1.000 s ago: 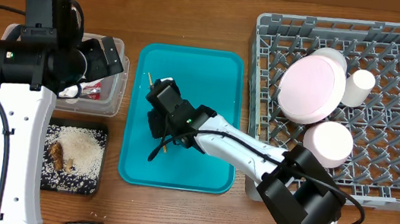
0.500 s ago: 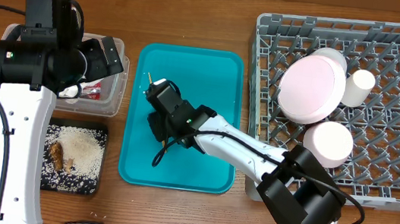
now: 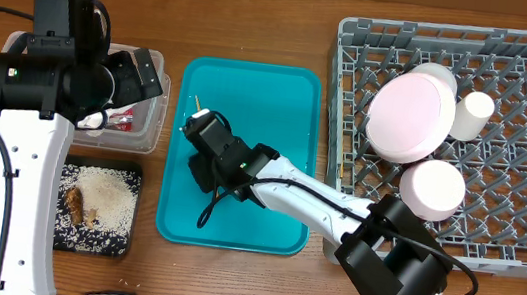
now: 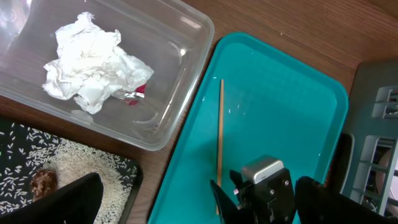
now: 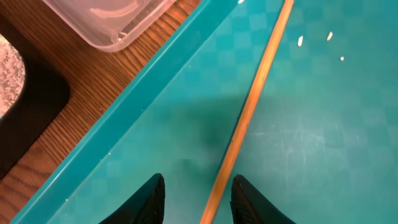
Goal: Sort waste into correct bins and load items into the dishwasher
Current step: 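Adjust the grip and lift the chopstick off the tray with the right gripper, then carry the chopstick right over the dish rack, then lower the chopstick beside the first one in the rack and release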
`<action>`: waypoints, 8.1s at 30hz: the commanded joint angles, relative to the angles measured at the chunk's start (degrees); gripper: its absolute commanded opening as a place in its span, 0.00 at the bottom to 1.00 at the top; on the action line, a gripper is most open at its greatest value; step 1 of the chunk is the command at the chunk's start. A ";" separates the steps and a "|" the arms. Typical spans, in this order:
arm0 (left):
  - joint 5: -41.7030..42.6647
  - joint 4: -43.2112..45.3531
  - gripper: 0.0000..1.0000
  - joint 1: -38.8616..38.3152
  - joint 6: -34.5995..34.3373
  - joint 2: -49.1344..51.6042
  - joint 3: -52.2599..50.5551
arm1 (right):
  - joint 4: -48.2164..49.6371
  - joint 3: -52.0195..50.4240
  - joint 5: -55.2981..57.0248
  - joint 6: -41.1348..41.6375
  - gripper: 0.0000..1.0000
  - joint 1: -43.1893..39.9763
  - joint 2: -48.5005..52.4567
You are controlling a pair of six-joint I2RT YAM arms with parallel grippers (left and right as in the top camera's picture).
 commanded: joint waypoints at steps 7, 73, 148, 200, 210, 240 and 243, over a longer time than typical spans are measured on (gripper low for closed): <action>-0.04 0.04 1.00 -0.13 -0.37 -0.17 0.81 | 1.36 0.00 2.89 -0.31 0.37 0.09 3.13; -0.04 0.04 1.00 -0.13 -0.37 -0.17 0.81 | -0.63 -0.68 14.88 -0.09 0.07 0.09 5.38; -0.04 0.04 1.00 -0.13 -0.37 -0.17 0.81 | -26.49 0.39 18.47 3.37 0.04 -26.34 -16.68; -0.04 0.04 1.00 -0.13 -0.37 -0.17 0.81 | -21.31 4.87 -2.60 0.15 1.00 -29.29 -16.35; -0.04 0.04 1.00 -0.13 -0.37 -0.17 0.81 | -21.31 4.87 -2.60 0.15 1.00 -29.33 -16.35; -0.04 0.04 1.00 -0.13 -0.37 -0.17 0.81 | -21.27 4.83 -2.62 0.15 1.00 -29.35 -16.24; -0.04 0.04 1.00 -0.13 -0.37 -0.17 0.81 | -21.51 4.74 -2.60 0.15 1.00 -29.33 -16.74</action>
